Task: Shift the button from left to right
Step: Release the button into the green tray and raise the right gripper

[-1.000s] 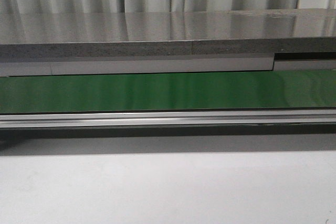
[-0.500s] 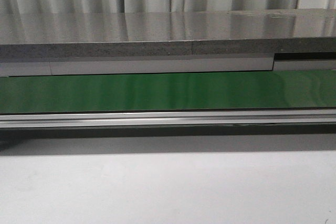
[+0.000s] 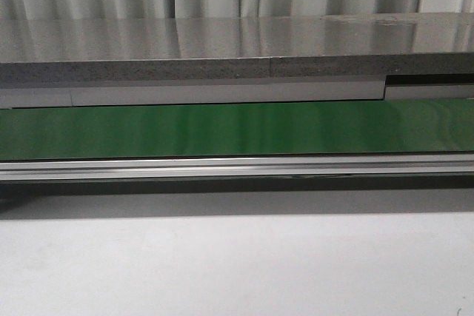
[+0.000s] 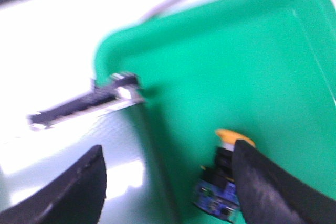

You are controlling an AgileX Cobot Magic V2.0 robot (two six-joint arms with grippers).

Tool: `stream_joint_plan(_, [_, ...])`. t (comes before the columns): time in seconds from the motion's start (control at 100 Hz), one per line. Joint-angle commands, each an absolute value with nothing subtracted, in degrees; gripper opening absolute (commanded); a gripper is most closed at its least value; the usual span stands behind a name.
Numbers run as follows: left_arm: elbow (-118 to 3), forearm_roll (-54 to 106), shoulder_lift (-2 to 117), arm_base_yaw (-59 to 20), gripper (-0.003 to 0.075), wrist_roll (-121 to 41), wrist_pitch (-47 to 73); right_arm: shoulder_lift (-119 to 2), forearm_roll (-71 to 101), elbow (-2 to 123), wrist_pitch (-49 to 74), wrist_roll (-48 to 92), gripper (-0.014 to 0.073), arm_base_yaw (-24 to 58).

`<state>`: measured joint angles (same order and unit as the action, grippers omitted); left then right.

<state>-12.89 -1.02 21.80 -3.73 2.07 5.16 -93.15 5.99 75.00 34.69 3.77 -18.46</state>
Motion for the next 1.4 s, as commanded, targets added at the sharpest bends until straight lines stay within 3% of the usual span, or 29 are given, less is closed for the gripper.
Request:
stream_joint_plan(0.0, [-14.5,-0.4,22.0,-4.1,-0.0020,2.2,0.3,-86.7,6.8,75.7,30.6,3.8,0.0511,-16.2])
stream_joint_plan(0.2, [-14.5,-0.4,22.0,-4.1,-0.0020,2.2,0.3,-74.4,6.8,66.3,22.8,4.3,0.0511,-9.2])
stream_joint_plan(0.59, [-14.5,-0.4,22.0,-4.1,-0.0020,2.2,0.3,-46.6,6.8,35.1,-0.4,4.3,0.0511,-0.5])
stream_joint_plan(0.81, [-14.5,-0.4,22.0,-4.1,-0.0020,2.2,0.3,-32.5,6.8,24.3,0.0,4.3,0.0511,0.2])
stream_joint_plan(1.06, [-14.5,-0.4,22.0,-4.1,-0.0020,2.2,0.3,-24.8,6.8,21.8,0.5,4.3,0.0498,0.2])
stream_joint_plan(1.18, [-14.5,-0.4,22.0,-4.1,-0.0020,2.2,0.3,-24.8,6.8,21.8,0.8,4.3,0.0369,0.2])
stream_joint_plan(1.39, [-14.5,-0.4,22.0,-4.1,-0.0020,2.2,0.3,-24.8,6.8,21.8,0.8,4.3,-0.0034,0.2])
